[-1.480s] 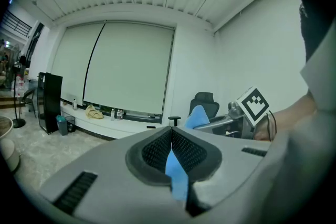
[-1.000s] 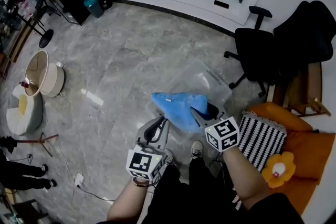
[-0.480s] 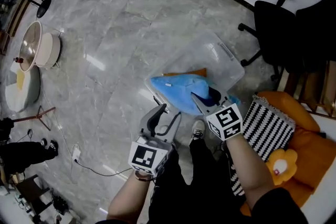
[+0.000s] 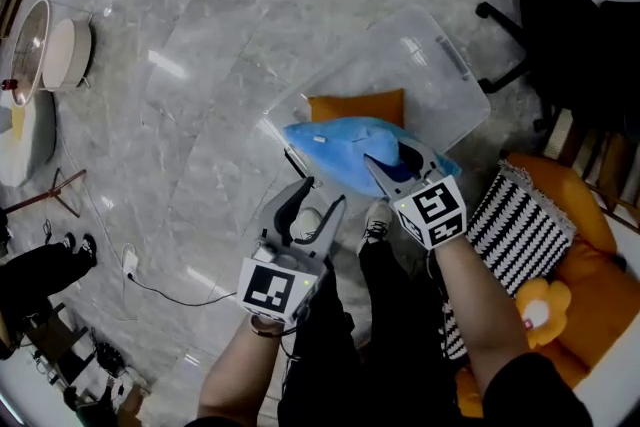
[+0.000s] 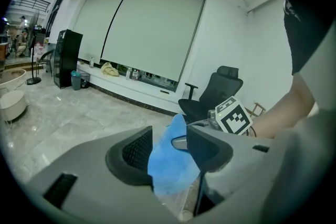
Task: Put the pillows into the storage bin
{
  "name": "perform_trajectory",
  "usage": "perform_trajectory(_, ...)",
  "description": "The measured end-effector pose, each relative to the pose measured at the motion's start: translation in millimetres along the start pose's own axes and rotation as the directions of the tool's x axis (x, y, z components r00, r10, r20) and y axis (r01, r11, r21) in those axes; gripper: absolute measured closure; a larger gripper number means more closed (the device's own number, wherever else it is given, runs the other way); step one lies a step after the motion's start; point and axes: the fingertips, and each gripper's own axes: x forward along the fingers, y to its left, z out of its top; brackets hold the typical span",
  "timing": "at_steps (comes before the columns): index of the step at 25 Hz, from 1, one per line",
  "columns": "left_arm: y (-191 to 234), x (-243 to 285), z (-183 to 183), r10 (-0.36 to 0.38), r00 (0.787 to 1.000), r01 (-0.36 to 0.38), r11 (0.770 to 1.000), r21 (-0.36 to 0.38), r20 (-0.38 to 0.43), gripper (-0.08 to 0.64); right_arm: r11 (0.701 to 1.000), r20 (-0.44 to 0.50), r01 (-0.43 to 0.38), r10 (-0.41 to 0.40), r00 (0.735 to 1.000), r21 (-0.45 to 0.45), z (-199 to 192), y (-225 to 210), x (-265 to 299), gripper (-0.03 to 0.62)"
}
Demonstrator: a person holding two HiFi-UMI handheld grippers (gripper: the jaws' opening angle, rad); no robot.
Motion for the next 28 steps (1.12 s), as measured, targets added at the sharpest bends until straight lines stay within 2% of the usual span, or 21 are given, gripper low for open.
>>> perform_trajectory(9,29,32,-49,-0.028,0.999,0.027,0.999,-0.035,-0.039,0.370,0.998,-0.124,-0.059,0.059,0.990,0.011,-72,-10,77,0.400)
perform_trajectory(12,36,35,-56,-0.027,0.999,0.025,0.999,-0.045,-0.043,0.370,1.000,-0.162,-0.007,0.010,0.987,0.024,-89,-21,91,0.325)
perform_trajectory(13,38,36,-57,-0.026,0.999,0.024,0.999,-0.047,-0.043,0.370,0.999,-0.149,0.016,-0.012,0.989,0.030,-88,-24,92,0.343)
perform_trajectory(15,42,36,-57,-0.025,0.999,0.023,0.999,-0.048,-0.044,0.370,0.998,-0.116,0.041,-0.035,0.993,0.049,-81,-29,94,0.255)
perform_trajectory(20,41,37,-46,-0.035,0.999,0.033,0.999,-0.036,-0.033,0.370,0.994,-0.066,0.054,-0.048,0.997,0.095,-62,-30,91,0.241)
perform_trajectory(28,19,21,-19,-0.068,0.998,0.068,0.998,-0.010,-0.010,0.370,0.993,-0.014,0.071,-0.070,0.997,0.098,-30,-17,54,0.235)
